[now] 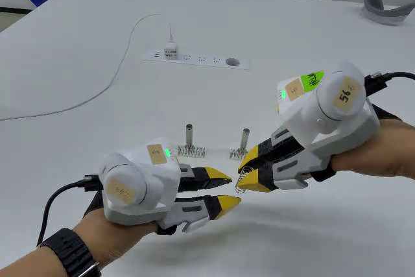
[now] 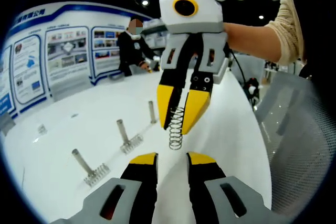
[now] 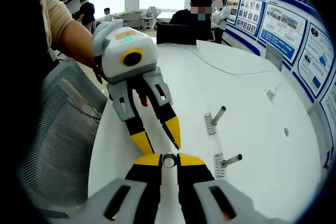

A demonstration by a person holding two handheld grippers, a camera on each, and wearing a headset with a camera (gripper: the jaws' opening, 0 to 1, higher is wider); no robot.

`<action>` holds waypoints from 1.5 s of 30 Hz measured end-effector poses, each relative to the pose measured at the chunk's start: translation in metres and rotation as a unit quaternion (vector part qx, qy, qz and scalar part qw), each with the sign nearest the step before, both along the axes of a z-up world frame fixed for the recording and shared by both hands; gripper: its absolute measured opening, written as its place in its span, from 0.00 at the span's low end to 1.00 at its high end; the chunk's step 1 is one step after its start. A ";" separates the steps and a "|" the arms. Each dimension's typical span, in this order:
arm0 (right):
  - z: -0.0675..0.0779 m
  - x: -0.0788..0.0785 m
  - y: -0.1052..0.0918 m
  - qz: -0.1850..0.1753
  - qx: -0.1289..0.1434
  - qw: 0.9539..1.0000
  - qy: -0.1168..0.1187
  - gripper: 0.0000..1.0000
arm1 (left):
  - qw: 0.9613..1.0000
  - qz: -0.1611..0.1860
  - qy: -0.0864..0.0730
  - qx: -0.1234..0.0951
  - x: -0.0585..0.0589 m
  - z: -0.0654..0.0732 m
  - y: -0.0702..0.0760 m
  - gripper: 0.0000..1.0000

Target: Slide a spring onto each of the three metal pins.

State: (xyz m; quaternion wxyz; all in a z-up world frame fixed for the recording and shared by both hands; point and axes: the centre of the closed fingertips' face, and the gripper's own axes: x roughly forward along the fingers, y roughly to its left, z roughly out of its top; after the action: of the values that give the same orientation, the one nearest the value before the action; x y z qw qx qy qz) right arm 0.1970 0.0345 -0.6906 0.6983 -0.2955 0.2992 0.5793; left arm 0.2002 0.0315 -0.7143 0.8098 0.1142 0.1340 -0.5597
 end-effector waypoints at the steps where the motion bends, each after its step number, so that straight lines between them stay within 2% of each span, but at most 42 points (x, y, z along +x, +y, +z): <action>1: 0.000 0.001 -0.001 -0.002 0.000 1.000 0.000 0.12 | 1.000 0.002 0.000 0.000 0.001 0.000 0.002 0.22; 9: 0.005 0.008 -0.013 -0.022 0.003 1.000 -0.005 0.12 | 0.999 0.034 0.008 -0.005 0.010 0.000 0.019 0.30; 29: 0.017 0.022 -0.042 -0.070 0.007 0.997 -0.018 0.12 | 0.995 0.102 0.005 -0.008 0.032 -0.002 0.059 0.43; 45: 0.032 0.045 -0.077 -0.124 0.012 0.992 -0.034 0.12 | 0.991 0.134 0.009 -0.011 0.040 -0.004 0.079 0.48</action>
State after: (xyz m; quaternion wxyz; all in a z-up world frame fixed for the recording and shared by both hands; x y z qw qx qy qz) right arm 0.2418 -0.0429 -0.6587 0.7780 -0.2674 0.3030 0.4811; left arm 0.2405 0.1102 -0.7181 0.8772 0.0814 0.1498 -0.4489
